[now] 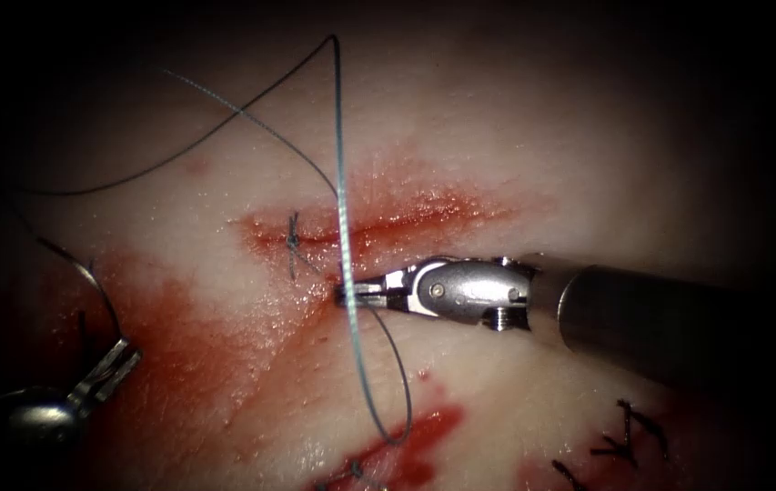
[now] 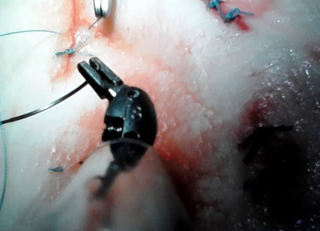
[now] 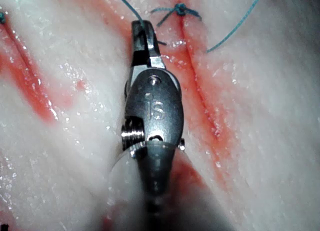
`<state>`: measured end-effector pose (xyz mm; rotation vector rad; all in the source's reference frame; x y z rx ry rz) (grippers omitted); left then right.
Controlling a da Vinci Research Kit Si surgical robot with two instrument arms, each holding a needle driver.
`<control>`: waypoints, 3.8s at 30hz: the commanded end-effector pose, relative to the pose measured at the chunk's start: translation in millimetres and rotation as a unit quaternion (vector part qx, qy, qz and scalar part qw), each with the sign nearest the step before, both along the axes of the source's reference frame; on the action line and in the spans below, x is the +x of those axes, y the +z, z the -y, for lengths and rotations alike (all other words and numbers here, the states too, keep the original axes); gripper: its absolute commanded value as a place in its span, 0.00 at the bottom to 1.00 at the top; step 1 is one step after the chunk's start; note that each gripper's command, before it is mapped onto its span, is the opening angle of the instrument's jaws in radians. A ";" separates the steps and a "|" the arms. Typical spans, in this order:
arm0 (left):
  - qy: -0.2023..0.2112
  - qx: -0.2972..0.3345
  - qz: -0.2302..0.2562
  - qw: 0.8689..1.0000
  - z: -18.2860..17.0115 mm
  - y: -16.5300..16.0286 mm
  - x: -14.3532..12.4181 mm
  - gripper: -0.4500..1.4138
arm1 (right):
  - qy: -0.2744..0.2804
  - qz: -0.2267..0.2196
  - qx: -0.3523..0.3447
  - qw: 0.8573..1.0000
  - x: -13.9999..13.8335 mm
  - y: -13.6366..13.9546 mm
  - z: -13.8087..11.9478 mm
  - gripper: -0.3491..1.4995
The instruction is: Wound Closure
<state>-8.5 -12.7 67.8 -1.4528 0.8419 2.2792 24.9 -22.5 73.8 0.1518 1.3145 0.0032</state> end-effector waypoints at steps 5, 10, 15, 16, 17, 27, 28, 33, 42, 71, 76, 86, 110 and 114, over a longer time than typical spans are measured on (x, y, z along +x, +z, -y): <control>0.000 -0.001 0.000 1.000 -0.5 0.6 -0.5 0.00 | -0.059 0.007 0.012 0.998 1.4 -5.8 3.9 0.00; 0.000 -0.001 0.000 1.000 -0.5 0.6 -0.5 0.00 | -0.086 0.006 0.014 0.996 1.7 -10.0 6.1 0.00; 0.000 -0.001 0.000 1.000 -0.4 0.7 -0.5 0.00 | -0.133 0.015 0.018 0.991 1.9 -12.6 8.1 0.00; 0.000 -0.001 0.000 1.000 -0.5 0.7 -0.6 0.00 | -0.141 0.017 0.018 0.990 2.0 -13.0 8.4 0.00; 0.000 -0.001 0.000 1.000 -0.5 0.7 -0.6 0.00 | -0.153 0.016 0.018 0.988 2.0 -13.5 8.9 0.00; 0.000 0.004 -0.002 1.000 -0.6 0.9 -1.1 0.00 | -0.169 0.014 0.013 0.985 1.9 -14.1 9.3 0.00; 0.003 0.010 -0.006 1.000 -1.3 1.1 -1.5 0.00 | -0.170 0.014 0.013 0.985 2.0 -14.1 9.3 0.00; 0.020 0.016 -0.019 0.999 -7.8 0.5 -3.3 0.00 | -0.167 0.018 0.033 0.985 2.2 -14.5 9.4 0.18; 0.020 -0.043 -0.016 0.999 -20.5 -3.7 -5.3 0.00 | -0.102 0.004 0.077 0.992 0.7 -16.1 6.9 0.99; 0.205 -0.147 0.080 0.964 -32.2 -3.0 -21.5 0.00 | 0.093 0.175 0.011 0.980 -15.0 -18.8 1.8 0.97; 0.230 -0.096 0.066 0.966 -30.8 4.6 -23.4 0.00 | 0.181 0.337 -0.019 0.924 -21.7 -20.2 1.4 0.96; 0.218 -0.035 0.014 0.975 -31.2 11.0 -13.6 0.00 | 0.185 0.478 -0.014 0.858 -30.0 -24.2 0.0 0.89; 0.014 0.098 -0.056 0.993 -25.9 18.7 -2.0 0.86 | 0.253 0.291 0.028 0.922 -23.0 -23.3 -12.6 0.80; 0.007 0.121 -0.056 0.991 -24.7 18.4 -1.8 0.84 | 0.274 0.237 0.036 0.931 -20.8 -22.8 -15.4 0.84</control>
